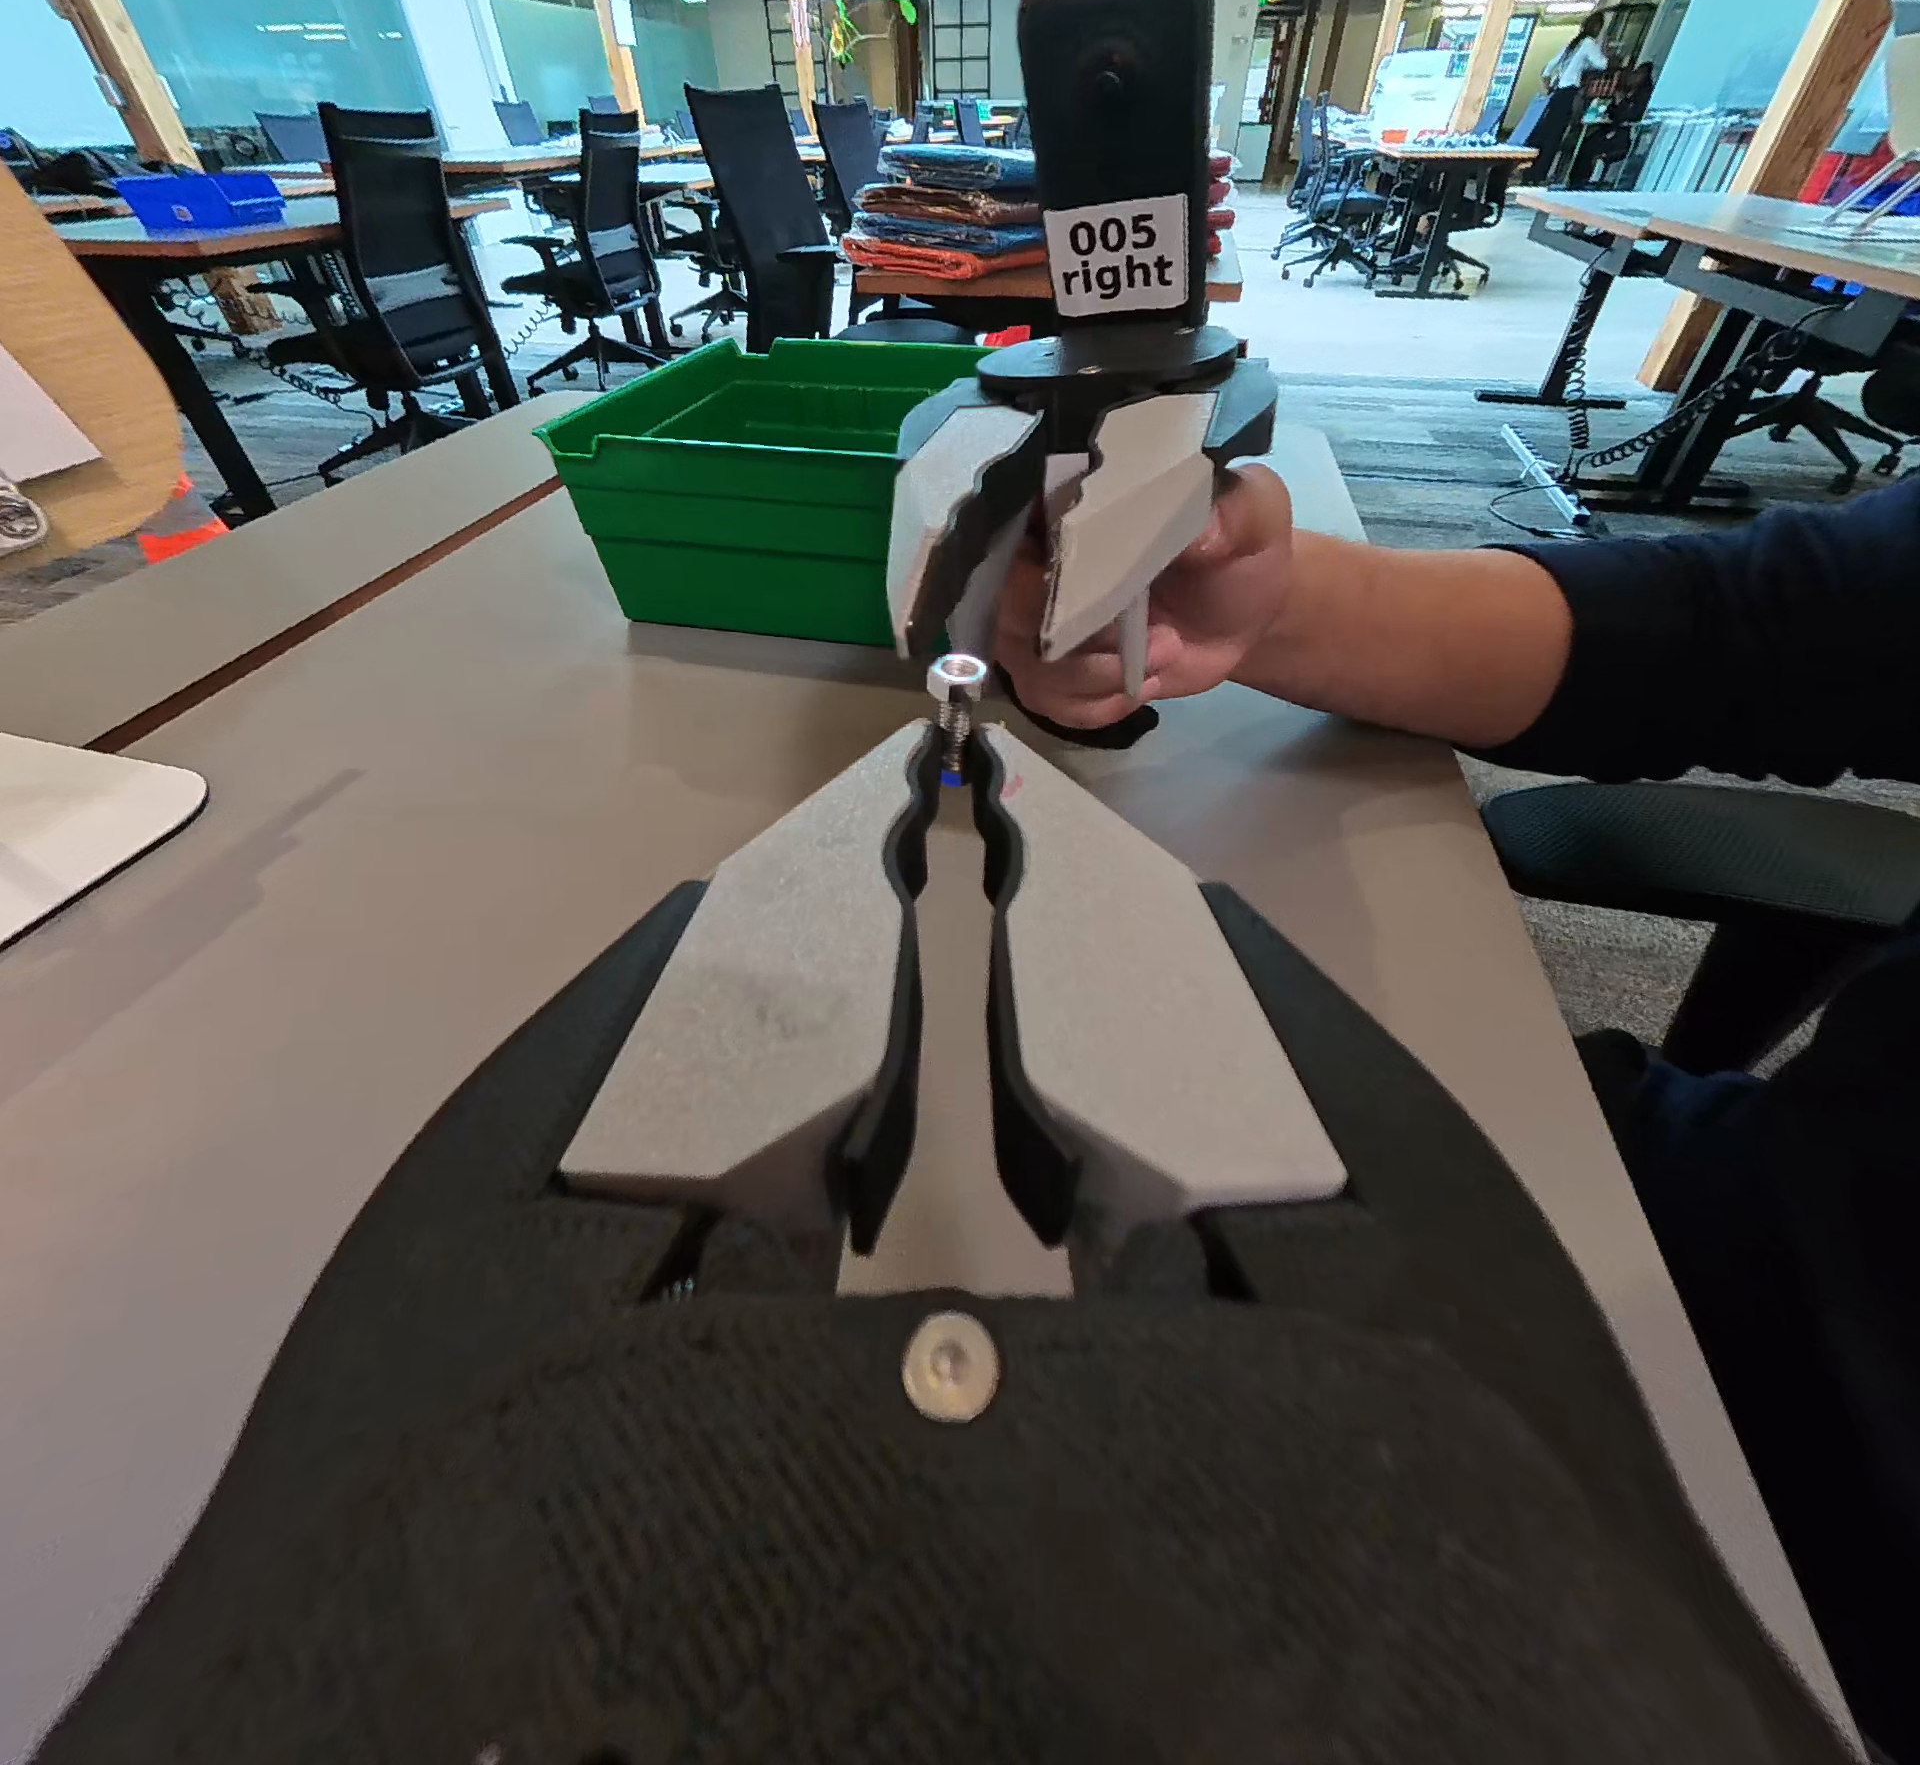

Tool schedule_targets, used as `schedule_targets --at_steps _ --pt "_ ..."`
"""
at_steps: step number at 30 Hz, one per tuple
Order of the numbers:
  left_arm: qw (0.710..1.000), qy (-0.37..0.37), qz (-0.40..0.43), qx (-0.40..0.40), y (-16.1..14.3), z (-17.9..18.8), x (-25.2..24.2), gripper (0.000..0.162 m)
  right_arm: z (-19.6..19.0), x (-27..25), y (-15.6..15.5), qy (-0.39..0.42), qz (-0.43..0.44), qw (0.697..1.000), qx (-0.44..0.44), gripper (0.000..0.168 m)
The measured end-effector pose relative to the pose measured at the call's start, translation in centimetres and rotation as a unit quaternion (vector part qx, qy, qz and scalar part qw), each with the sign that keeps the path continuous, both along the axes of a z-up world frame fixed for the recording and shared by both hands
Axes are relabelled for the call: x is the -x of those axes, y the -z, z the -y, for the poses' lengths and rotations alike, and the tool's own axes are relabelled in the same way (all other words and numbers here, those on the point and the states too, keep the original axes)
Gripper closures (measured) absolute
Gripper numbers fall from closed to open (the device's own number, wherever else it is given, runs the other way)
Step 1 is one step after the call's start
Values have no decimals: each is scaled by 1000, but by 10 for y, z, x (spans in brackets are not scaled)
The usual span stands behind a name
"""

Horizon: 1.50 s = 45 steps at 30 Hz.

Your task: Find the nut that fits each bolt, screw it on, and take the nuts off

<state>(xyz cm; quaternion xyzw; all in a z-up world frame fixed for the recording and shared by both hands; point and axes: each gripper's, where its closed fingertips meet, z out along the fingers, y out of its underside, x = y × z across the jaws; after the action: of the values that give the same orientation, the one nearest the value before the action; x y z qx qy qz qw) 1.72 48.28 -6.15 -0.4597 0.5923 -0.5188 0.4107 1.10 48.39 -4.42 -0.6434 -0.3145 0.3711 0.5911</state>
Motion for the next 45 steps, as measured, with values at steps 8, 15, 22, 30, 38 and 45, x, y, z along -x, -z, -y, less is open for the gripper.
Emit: schedule_targets --at_steps 8,15,22,30,38,45 --pt "1000 0 -6 -16 2 4 -1 159 1 14 6 -9 20 1000 -6 146" --pt "1000 -2 -2 -9 1 2 0 159 0 0 -3 3 -1 1000 -8 150" --pt "1000 0 -7 -15 3 5 -1 159 0 10 4 0 19 1000 -8 153" --pt "1000 4 -4 -14 2 7 -1 159 -2 10 7 7 31 999 -16 161" --pt "1000 0 -8 -4 4 3 -1 159 -4 -6 -7 31 7 999 -31 161" --pt "999 -2 -34 -3 17 -1 -5 159 -15 -20 -8 92 33 994 -42 161"
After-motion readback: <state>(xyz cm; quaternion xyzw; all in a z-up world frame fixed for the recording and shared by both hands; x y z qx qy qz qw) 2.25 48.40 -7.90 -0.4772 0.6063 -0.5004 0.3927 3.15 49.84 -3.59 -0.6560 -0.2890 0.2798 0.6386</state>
